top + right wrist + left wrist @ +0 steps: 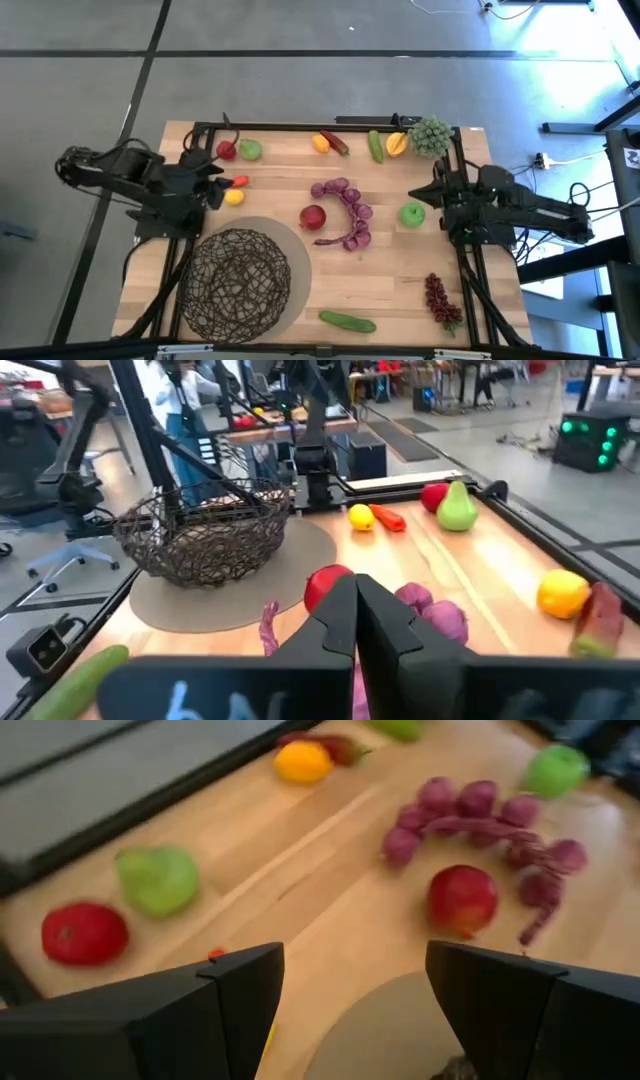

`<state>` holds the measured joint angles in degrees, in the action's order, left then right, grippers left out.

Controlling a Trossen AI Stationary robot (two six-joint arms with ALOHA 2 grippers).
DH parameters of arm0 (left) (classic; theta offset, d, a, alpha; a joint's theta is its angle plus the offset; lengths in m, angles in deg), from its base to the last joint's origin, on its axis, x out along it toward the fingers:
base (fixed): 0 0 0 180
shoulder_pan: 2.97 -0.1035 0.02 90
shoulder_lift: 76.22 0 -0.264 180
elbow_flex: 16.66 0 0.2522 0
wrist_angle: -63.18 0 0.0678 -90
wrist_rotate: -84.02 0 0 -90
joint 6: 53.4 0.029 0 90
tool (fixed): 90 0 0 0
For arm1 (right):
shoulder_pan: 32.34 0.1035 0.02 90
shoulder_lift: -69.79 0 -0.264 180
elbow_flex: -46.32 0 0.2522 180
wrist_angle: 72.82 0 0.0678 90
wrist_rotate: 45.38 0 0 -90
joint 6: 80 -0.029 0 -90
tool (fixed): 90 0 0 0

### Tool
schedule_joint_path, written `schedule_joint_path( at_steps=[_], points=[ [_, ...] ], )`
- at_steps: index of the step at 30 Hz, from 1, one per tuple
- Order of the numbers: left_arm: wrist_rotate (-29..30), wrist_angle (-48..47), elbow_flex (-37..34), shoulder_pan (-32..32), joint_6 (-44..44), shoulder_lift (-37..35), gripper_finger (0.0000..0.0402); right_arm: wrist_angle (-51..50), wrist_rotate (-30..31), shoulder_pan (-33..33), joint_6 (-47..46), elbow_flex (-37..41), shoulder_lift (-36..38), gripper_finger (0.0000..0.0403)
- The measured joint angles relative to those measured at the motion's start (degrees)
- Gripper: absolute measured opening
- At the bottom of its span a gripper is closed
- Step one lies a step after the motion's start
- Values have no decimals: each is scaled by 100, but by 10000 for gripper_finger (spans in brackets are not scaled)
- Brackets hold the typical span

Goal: Build produce basket
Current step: Put the green pear into the black wire basket

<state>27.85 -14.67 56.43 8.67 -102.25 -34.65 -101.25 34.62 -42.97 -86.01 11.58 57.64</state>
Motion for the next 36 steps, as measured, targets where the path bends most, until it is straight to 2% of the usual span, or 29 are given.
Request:
schedule_joint_path(
  at_steps=[9, 16, 21, 26, 29, 36],
  points=[
    [-1894, 56, 334, -2242, -214, 923, 236, -160, 68, 0, -465, -1300, -1549, 0],
    [-2403, 69, 388, -3987, -164, 1383, 236, -488, 53, 0, -1013, -2008, -2264, 0],
    [-2611, 122, 390, -4943, 776, 1655, 236, -667, 46, 0, -1044, -2226, -2477, 0],
    [-3164, 343, 390, -5521, 1523, 1947, 236, -678, 40, 0, -1036, -2246, -2499, 0],
    [-3160, 352, 390, -5629, 1931, 2062, 236, -673, 34, 0, -1033, -2246, -2499, 0],
    [-2942, 388, 388, -5674, 1971, 2240, 236, -669, 35, 0, -1022, -2246, -2497, 0]
  ],
)
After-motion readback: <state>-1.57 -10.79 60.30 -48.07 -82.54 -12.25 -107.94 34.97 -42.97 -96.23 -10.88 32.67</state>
